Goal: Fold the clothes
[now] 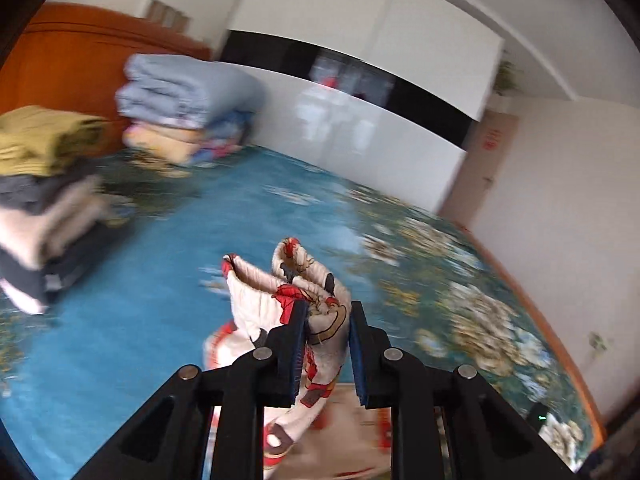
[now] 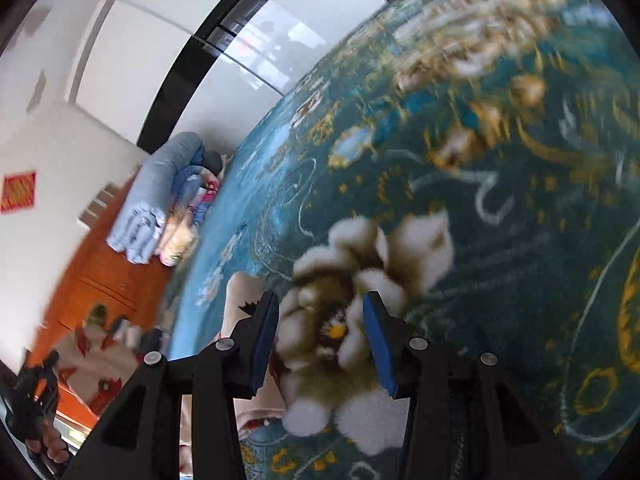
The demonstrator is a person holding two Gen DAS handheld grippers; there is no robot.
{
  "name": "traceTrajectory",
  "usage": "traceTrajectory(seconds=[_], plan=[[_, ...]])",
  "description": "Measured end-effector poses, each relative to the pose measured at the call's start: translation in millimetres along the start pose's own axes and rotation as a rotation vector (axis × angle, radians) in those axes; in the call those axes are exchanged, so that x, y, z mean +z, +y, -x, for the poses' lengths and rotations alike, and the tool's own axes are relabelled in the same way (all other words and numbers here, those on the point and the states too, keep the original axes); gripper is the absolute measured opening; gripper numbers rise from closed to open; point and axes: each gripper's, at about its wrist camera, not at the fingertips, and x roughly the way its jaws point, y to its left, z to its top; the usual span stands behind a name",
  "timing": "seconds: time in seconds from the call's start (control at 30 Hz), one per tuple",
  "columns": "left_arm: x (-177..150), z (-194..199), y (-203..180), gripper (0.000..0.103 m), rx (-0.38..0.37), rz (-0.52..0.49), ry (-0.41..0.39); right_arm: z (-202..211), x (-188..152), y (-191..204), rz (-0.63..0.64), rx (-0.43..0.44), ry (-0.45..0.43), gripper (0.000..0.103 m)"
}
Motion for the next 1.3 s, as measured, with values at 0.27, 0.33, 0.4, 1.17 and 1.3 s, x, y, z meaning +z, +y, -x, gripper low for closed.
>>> traceTrajectory(seconds=[0.27,0.33,0.4,1.17,1.3], plan=[[-94.6,-117.2,-99.6,0.022,-0.041,-0.200,0.352,-4.5,-4.6,5.1,0.056,0.066,-0.005,0.046],[-109.8,-122.8,-102.8,0.029,-0.085,-0.182,0.420,-4.9,-5.0,4.9,0.057,0.082,-0.006,0.046],[-121.1,-121.4,-106.1,0.039,-0.130,-0.154,0.468,-5.4,-4.8,3.4,0.050,0.091,-0.006,0.046],[-179.0,-38.9,59.8,0.064,0.223,0.179,0.364,-31.8,-57.9,71.6,0.292,0.021,0.309,0.047],[-177.4,-35.3,59.9,0.064,0.225,0.169,0.354,-28.1,-57.9,71.6,0.269,0.043,0.295,0.047]])
